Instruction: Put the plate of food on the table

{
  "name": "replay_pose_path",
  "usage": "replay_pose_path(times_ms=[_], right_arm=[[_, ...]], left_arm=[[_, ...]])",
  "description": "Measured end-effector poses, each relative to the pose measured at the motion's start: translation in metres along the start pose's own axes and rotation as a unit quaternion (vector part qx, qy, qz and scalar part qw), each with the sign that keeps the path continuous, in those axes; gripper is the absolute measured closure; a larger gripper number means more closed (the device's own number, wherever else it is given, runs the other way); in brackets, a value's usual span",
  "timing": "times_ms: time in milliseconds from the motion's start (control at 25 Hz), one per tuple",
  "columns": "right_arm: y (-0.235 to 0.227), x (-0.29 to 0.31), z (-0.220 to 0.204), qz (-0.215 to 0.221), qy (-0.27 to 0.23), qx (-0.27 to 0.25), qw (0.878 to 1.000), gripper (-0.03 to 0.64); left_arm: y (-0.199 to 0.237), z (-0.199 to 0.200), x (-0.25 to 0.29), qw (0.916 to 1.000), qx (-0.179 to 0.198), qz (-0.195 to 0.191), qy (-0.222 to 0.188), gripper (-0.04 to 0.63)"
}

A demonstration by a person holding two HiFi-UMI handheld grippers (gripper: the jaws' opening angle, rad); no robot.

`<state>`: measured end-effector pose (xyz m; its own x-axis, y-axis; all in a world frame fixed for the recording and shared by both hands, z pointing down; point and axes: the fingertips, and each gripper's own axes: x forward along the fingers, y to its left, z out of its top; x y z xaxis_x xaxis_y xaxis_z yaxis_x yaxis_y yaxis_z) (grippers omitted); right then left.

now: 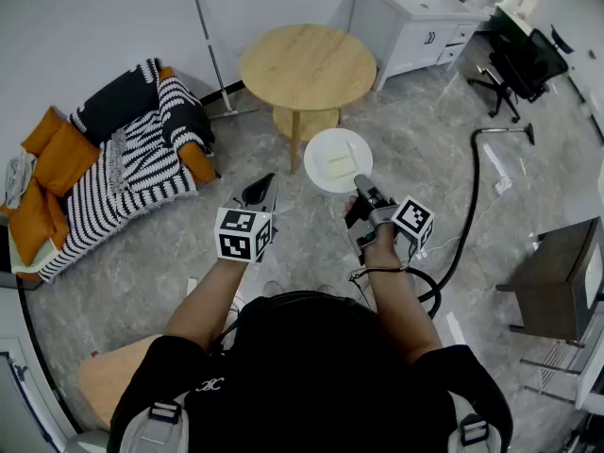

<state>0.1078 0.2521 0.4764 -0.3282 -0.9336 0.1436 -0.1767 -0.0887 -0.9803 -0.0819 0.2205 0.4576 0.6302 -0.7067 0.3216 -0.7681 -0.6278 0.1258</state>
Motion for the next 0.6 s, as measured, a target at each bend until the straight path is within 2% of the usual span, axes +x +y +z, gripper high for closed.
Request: replay_pose_path(times_ms=[200,400,600], right_arm=[[0.005,-0.001,-0.006,0.008,0.003,-0.008,1.0,0.594],[0.005,-0.001,-0.023,-0.003,0.003,-0.02,1.0,0.594],[0.002,-0.003,-0.02,-0.023,-0.008,0.021,0.999,0.594]], left_arm=[[0.0,-0.002,-0.005,1.0,0.003,0.002,-0.002,0.586],[0.011,-0.005,-0.015,1.0,0.0,0.002,-0.007,0.586],[0.012,0.005,-0.012,0.9999,-0.013,0.0,-0.004,0.586]])
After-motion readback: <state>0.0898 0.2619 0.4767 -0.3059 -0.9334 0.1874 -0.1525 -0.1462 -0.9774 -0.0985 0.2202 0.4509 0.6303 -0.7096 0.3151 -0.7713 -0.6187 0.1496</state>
